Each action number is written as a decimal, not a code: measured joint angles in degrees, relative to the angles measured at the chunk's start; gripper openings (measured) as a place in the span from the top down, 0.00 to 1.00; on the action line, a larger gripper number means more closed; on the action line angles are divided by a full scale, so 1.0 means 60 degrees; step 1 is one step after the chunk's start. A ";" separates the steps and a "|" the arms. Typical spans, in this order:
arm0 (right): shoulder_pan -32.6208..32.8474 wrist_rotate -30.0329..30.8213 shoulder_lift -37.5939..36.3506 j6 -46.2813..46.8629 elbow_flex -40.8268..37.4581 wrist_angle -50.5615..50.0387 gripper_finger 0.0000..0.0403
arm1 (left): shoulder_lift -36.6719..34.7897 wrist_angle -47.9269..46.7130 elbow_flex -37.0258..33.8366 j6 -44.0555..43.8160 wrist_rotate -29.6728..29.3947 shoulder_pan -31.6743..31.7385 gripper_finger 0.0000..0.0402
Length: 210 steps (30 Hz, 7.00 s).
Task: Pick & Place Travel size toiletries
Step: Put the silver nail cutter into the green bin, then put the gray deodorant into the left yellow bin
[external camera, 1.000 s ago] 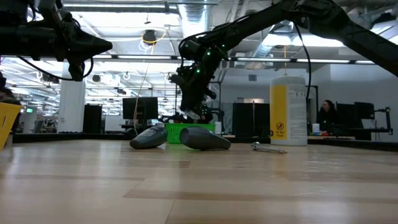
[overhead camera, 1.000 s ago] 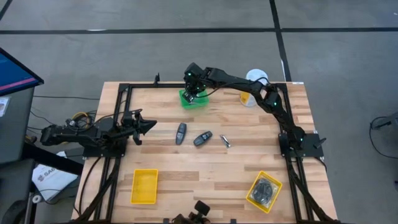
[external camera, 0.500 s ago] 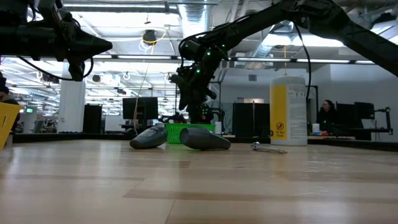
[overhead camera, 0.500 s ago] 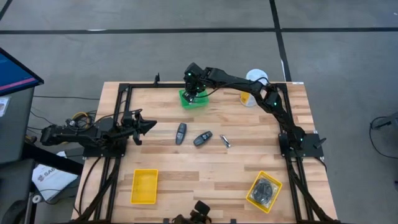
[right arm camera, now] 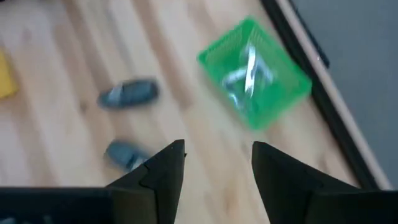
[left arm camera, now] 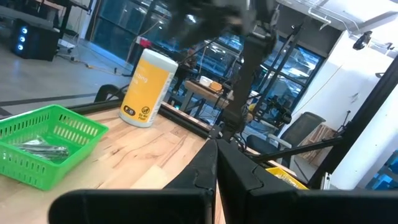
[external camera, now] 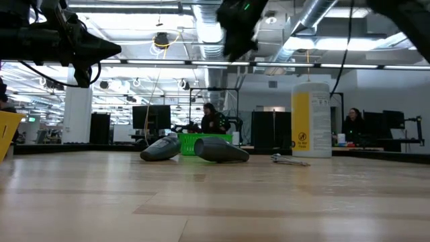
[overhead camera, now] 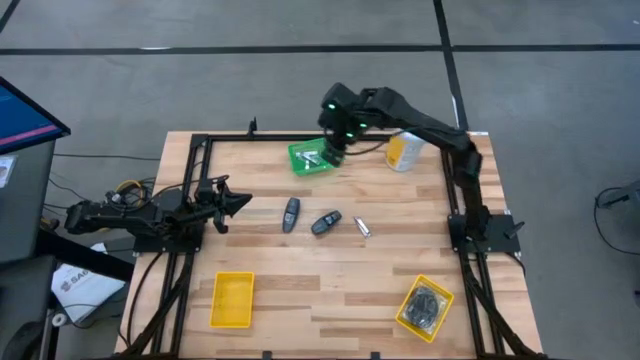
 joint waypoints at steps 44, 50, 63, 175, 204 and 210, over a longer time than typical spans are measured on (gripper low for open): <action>0.2656 0.0605 -0.1067 0.6012 -1.0701 0.6076 0.35 | 0.0000 0.0070 -0.0004 -0.0264 0.0004 0.0000 1.00; 0.2738 0.0723 -0.1129 0.6028 -1.0723 0.5864 0.50 | 0.0000 0.0071 -0.0004 -0.0264 0.0007 0.0000 1.00; 0.2741 0.0630 -0.1126 0.5232 -1.0737 0.5752 0.88 | 0.0000 0.0064 -0.0004 -0.0264 0.0007 0.0000 1.00; 0.1755 0.1905 -0.3947 0.0463 -0.0465 0.1173 0.54 | 0.6438 -0.0802 0.3540 -0.3076 -0.0189 -0.0007 1.00; 0.5931 0.4251 -0.6012 0.3828 -0.0468 -0.1392 0.61 | 1.2528 -0.7668 0.9685 -0.4825 -0.1253 -0.0117 0.99; 0.6242 0.4460 -0.6026 0.4149 -0.0468 -0.1414 0.61 | 1.2528 -0.7705 0.9466 -0.3522 -0.1145 -0.0153 0.85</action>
